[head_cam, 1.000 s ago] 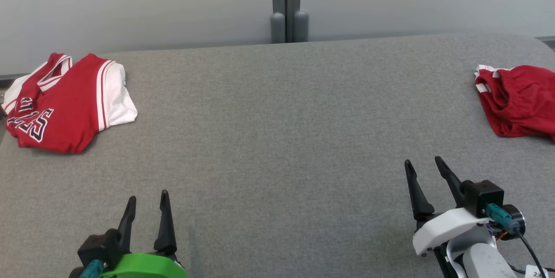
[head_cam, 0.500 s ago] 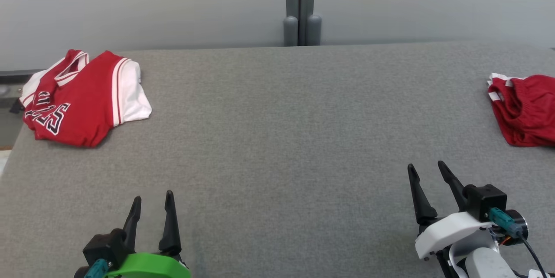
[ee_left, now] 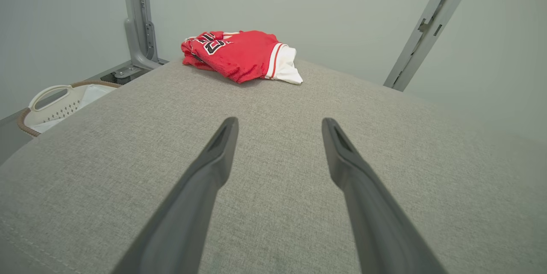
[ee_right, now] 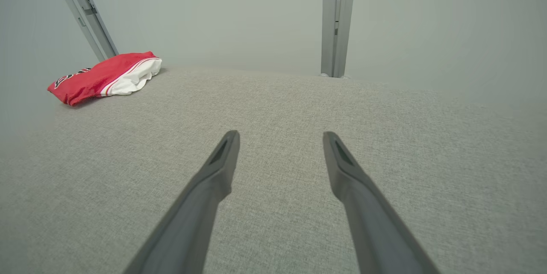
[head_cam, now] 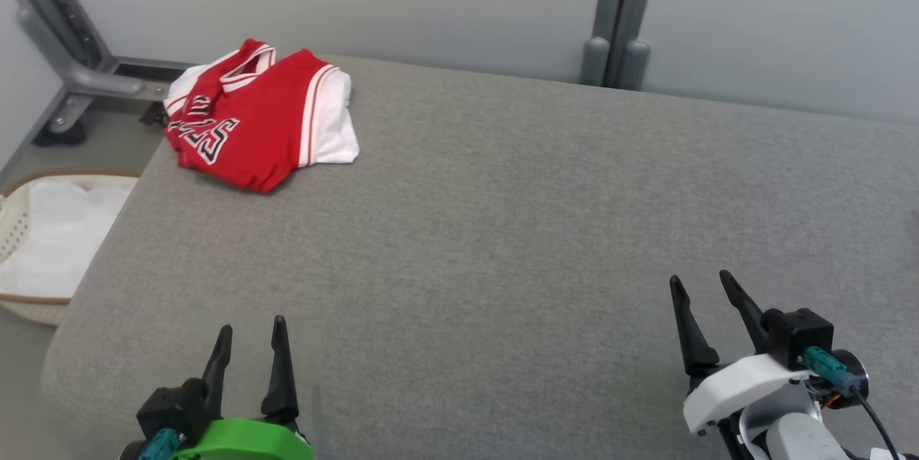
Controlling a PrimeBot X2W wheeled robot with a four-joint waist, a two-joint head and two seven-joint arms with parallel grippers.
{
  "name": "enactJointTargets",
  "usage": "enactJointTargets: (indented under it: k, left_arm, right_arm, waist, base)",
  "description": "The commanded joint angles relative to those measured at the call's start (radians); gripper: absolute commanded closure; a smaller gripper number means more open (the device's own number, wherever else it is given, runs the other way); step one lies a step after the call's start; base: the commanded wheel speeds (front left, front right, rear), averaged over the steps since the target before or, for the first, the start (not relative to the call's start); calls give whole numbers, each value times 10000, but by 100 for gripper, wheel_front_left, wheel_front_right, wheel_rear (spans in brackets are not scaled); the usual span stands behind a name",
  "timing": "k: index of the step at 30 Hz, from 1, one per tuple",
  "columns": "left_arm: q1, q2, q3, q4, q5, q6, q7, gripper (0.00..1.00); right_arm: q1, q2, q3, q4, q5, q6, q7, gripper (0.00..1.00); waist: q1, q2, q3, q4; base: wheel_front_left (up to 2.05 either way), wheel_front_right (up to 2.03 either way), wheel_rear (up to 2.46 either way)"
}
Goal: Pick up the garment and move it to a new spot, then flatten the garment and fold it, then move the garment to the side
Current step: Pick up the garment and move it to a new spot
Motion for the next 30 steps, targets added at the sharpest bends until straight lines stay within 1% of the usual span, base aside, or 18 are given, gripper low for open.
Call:
enactJointTargets:
  k: [1,5,11,16,21,24,27,30]
  left_arm:
    - [53,34,35,-7,124,-18,-3,0]
    - [99,32,64,-33,122,-60,-1,0]
    - [161,32,104,-60,138,-72,-1,0]
    - [186,32,149,-102,84,-4,-1,0]
    - [105,41,402,-295,-5,87,-1,0]
    - [-137,287,638,-536,256,167,-1,0]
    - [-616,623,993,-940,299,189,-1,0]
    - [-1359,1336,1320,-1453,452,100,76,0]
  right_arm:
    - [66,-34,32,21,95,-15,-41,0]
    - [34,-36,118,19,136,-15,-41,0]
    - [-38,-37,197,-34,102,-15,-41,0]
    - [-136,-37,253,-126,61,-15,-41,0]
    - [-229,-39,205,-261,-22,-15,-41,0]
    - [-294,-36,137,-347,-132,-15,-41,0]
    - [-412,-39,44,-461,-312,-15,-41,0]
    - [-625,-37,-38,-594,-553,-15,-41,0]
  waist:
    - [0,0,-39,882]
    - [0,0,-36,1287]
    - [0,0,-31,1574]
    - [0,0,5,1562]
    - [0,0,100,1312]
    - [0,0,270,1085]
    - [0,0,521,812]
    - [0,0,865,486]
  base:
    - [0,0,0]
    - [0,0,0]
    - [0,0,0]
    - [0,0,0]
    - [0,0,0]
    - [0,0,0]
    - [0,0,0]
    - [0,0,0]
